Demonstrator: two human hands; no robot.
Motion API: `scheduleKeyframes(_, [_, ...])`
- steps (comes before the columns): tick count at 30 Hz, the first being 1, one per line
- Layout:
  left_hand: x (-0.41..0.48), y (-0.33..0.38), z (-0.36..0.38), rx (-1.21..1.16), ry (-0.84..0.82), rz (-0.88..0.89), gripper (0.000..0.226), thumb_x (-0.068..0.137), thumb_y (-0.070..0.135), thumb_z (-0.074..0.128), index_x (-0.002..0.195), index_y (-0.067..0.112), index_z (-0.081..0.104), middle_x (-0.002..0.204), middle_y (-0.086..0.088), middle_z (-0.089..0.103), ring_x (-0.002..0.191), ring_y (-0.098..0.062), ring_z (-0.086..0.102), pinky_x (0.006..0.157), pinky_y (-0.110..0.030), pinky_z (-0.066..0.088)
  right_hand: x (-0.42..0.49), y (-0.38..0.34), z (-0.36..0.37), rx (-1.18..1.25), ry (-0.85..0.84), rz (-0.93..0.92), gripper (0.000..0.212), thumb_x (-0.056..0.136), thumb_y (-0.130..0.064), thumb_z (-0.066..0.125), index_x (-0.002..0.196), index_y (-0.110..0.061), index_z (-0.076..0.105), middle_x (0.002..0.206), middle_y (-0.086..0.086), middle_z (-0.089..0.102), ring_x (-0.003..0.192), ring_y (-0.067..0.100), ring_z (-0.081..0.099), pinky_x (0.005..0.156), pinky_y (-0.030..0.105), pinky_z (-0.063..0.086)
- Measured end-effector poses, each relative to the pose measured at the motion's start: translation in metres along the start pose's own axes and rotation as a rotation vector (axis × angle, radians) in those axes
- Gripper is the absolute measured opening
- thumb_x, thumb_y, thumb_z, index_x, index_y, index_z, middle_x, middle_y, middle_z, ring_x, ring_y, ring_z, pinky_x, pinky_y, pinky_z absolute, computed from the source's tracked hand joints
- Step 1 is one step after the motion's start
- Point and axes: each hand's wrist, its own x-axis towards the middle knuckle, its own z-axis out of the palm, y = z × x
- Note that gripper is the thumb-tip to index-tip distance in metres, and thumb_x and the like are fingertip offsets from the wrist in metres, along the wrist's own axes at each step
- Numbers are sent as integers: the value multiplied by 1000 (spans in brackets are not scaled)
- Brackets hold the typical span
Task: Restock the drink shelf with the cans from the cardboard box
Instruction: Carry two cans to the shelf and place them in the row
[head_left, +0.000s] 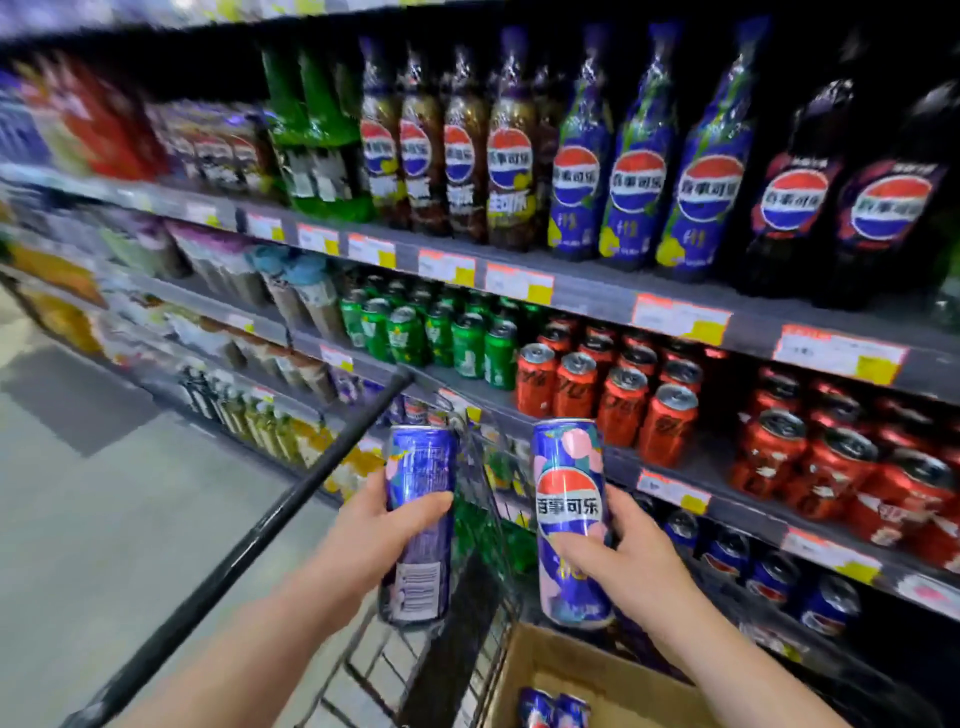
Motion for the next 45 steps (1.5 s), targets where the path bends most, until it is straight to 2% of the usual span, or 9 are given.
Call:
scheduleKeyframes(3, [-7,20,-60,-29,45,67,54,51,36,74,99,18,58,92,-5,71,77,-19,66,74,-33,53,4,-41,48,43,-40,-86,28,68,-18,74,87,-33,59,78,-17,70,63,-7,65,56,9,49])
scheduleKeyframes(8, [-13,28,-193,-70,126,159,47,56,32,68,100,16,59,83,-3,70,65,-12,65,67,-30,52,9,-90,175,58,-67,-183,25,69,-15,74,86,-28,61,72,-18,72,61,-7,64,55,8,49])
scheduleKeyframes(13, [-20,36,-339,-84,192,224,27,70,25,72,92,16,59,77,-2,68,55,-6,63,54,-21,50,13,-127,314,96,-94,-194,22,77,-3,70,90,-18,62,84,-1,72,60,1,66,55,15,52])
scheduleKeyframes(18, [-17,48,-442,-116,312,234,41,66,29,74,101,15,56,92,-9,69,72,-19,64,68,-31,52,18,-162,411,70,-152,-233,21,78,-6,70,84,-23,60,85,-3,70,67,7,67,57,20,51])
scheduleKeyframes(22, [8,50,-491,-141,319,225,39,78,24,71,110,11,54,92,-10,68,70,-19,64,65,-30,52,38,-184,457,43,-165,-250,21,76,-7,70,85,-23,60,91,1,70,82,20,67,76,37,55])
scheduleKeyframes(32, [120,62,-589,-133,355,218,41,74,26,74,108,17,53,94,-8,69,70,-17,68,61,-30,52,167,-225,559,109,-193,-295,24,81,-12,68,88,-31,55,90,-6,66,78,13,65,49,17,47])
scheduleKeyframes(36, [205,93,-620,-95,326,227,46,64,34,72,105,22,55,94,-8,72,74,-20,72,64,-32,54,249,-250,596,86,-196,-309,25,79,-13,71,87,-30,54,93,-6,66,82,13,66,60,23,49])
scheduleKeyframes(42, [329,151,-657,-122,290,283,23,82,19,68,101,23,57,94,-9,73,78,-22,71,65,-30,54,376,-310,637,64,-200,-346,32,76,-13,73,100,-27,57,97,-3,68,86,14,66,65,25,50])
scheduleKeyframes(45, [374,165,-673,-130,298,274,36,74,26,73,105,20,57,96,-10,72,79,-21,71,63,-28,54,423,-331,656,71,-220,-369,33,75,-10,74,96,-29,56,100,-3,68,89,14,65,73,29,51])
